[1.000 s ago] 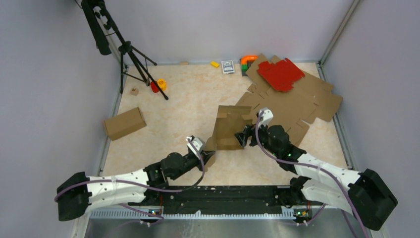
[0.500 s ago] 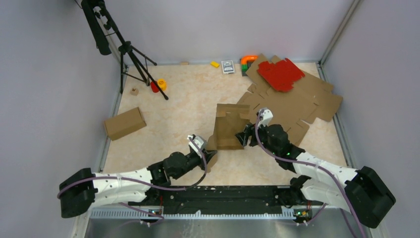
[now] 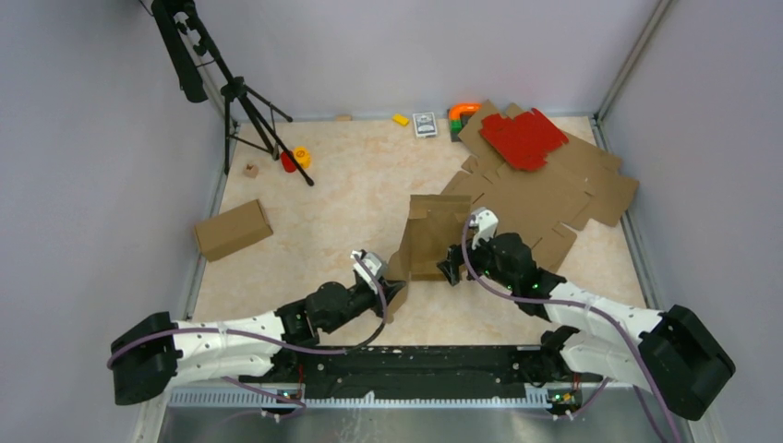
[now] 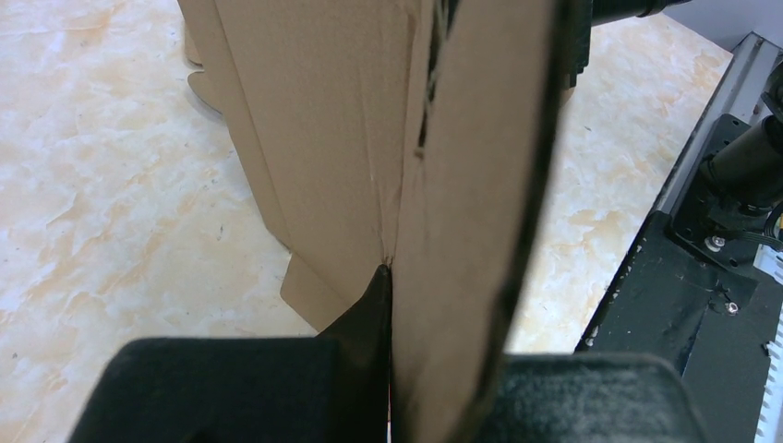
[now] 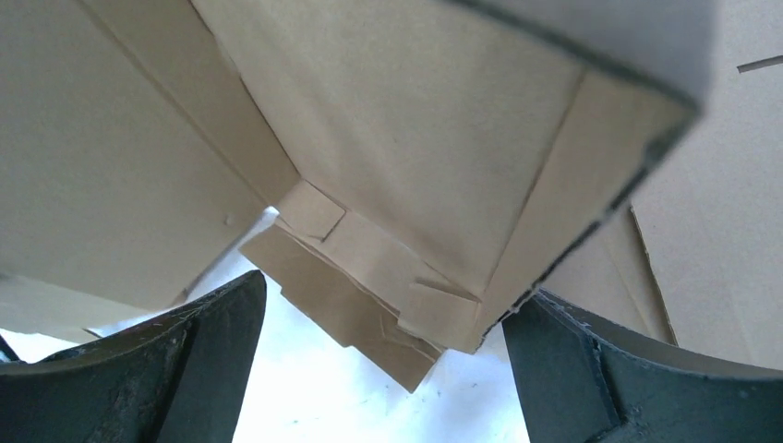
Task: Fold the paper box
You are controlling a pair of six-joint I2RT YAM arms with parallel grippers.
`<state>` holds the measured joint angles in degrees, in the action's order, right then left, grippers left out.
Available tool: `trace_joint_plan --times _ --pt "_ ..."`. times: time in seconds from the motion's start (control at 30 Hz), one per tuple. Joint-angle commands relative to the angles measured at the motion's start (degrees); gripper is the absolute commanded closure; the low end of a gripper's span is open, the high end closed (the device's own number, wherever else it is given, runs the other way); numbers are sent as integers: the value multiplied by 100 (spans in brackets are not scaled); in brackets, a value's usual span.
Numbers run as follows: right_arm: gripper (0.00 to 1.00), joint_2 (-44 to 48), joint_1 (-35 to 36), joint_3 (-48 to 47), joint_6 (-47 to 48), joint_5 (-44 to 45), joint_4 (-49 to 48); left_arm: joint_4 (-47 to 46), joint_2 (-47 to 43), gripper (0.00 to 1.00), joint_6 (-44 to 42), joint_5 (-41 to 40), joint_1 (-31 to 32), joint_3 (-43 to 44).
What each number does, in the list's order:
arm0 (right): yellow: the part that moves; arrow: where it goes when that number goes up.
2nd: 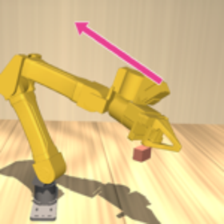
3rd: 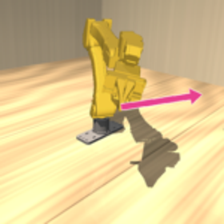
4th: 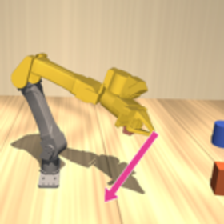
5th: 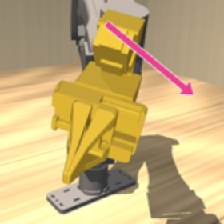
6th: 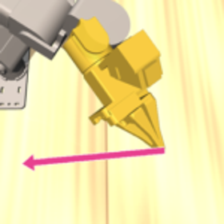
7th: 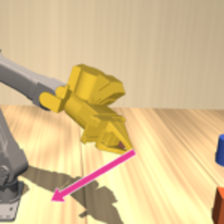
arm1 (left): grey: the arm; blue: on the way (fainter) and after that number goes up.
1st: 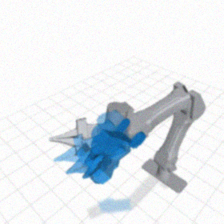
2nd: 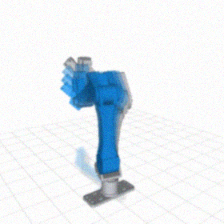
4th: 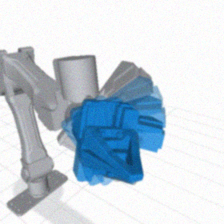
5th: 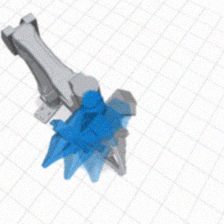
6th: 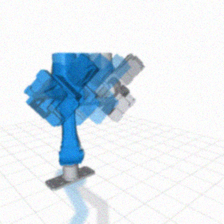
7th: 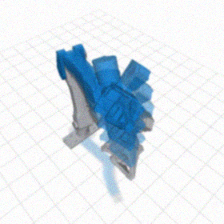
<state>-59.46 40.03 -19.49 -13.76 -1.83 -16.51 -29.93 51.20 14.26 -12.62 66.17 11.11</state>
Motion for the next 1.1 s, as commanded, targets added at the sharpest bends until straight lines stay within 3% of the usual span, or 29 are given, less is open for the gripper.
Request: trace_joint_plan --times 0.0,0.2,0.6,0.77,0.9,1.07 --pt "8 -113 271 0 510 -151 -146 1232 263 100 174 465 98 -60" --pt "7 -592 1079 -102 765 641 36 1268 275 100 170 392 106 -57" --pt "4 -1366 1470 -438 1208 747 177 1250 251 100 120 426 107 -78" --pt "4 -1775 1623 -630 1206 1293 154 1245 224 100 129 462 107 -99" --pt "18 -1931 1622 -739 1024 1680 73 1229 229 100 138 462 107 -104" --pt "24 -1891 1623 -675 730 1848 -211 1203 274 100 147 484 106 -109"
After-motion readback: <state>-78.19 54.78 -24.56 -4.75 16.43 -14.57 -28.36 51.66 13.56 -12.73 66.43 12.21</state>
